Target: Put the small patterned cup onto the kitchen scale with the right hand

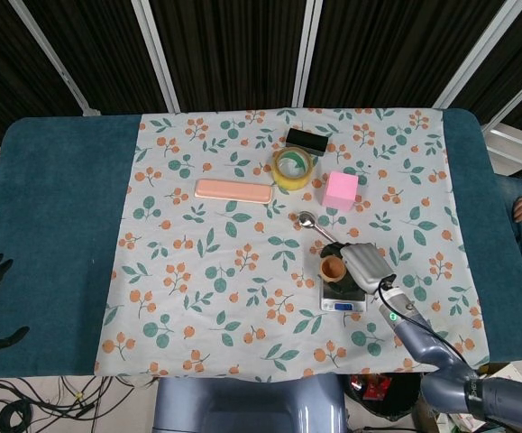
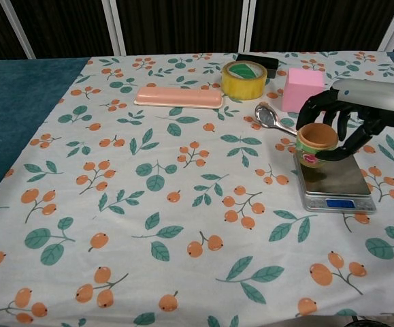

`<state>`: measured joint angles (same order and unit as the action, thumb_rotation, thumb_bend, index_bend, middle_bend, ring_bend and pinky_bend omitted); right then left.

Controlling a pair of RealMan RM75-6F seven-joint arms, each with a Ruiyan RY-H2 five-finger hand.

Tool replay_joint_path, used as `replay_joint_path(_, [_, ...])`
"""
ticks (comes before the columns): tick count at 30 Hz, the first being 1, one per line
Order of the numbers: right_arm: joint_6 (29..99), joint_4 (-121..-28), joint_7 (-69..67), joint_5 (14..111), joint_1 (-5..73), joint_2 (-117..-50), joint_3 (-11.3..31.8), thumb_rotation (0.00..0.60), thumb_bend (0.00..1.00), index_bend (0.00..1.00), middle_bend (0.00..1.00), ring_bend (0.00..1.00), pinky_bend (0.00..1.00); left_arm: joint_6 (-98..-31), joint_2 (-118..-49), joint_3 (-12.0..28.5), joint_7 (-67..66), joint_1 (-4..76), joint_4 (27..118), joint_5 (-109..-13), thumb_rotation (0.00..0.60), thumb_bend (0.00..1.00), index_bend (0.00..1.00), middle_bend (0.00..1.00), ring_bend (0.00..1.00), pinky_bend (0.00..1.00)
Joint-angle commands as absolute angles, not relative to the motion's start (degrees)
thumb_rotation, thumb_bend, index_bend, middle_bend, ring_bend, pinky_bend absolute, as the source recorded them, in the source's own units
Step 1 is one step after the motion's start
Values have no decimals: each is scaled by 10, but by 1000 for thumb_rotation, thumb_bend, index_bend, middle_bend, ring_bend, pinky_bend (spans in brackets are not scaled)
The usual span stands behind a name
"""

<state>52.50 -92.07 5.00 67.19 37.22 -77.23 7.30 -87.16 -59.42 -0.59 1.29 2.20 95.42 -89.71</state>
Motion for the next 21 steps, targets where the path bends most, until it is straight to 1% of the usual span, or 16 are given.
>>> replay_joint_path(1, [527,-924,53,669,367,-771,68,600,395,367,488,542,452,-872,-594,-6,12,22,954,-897,600,116,0,0,0,0])
replay_joint_path(2, [527,-923,53,668,366,-771,67,600,391,353,484,539,452,-871,-594,-6,12,22,954,-897,600,115,0,0,0,0])
replay_joint_path(5, [517,-922,52,666,366,-769,62,600,316,232,431,492,446,-871,-594,-6,12,22,954,-897,600,115,0,0,0,1])
replay_joint_path(7, [507,-922,53,663,367,-765,58,600,241,139,352,420,405,-871,-594,-5,12,22,954,-896,600,115,0,0,0,3])
replay_joint_path(8, [501,-923,55,660,368,-763,57,600,222,116,317,386,380,-872,-594,-5,13,22,954,-896,600,115,0,0,0,4])
replay_joint_path(9, [496,-923,57,658,370,-761,56,600,199,94,263,332,347,-872,-594,-4,13,22,954,-895,600,115,0,0,0,4])
replay_joint_path(11, [491,-923,60,654,371,-758,54,600,175,78,174,249,306,-872,-593,-4,14,22,954,-894,600,115,0,0,0,4])
replay_joint_path(16, [493,-930,69,647,371,-750,56,600,140,52,39,143,263,-871,-593,-4,14,22,954,-893,600,115,0,0,0,4])
replay_joint_path(18, [490,-936,72,644,372,-744,55,600,129,43,12,117,251,-871,-593,-3,14,22,954,-893,600,115,0,0,0,4])
replay_joint_path(21, [488,-943,82,639,373,-734,55,600,127,40,0,105,245,-872,-593,-4,14,22,954,-893,600,115,0,0,0,4])
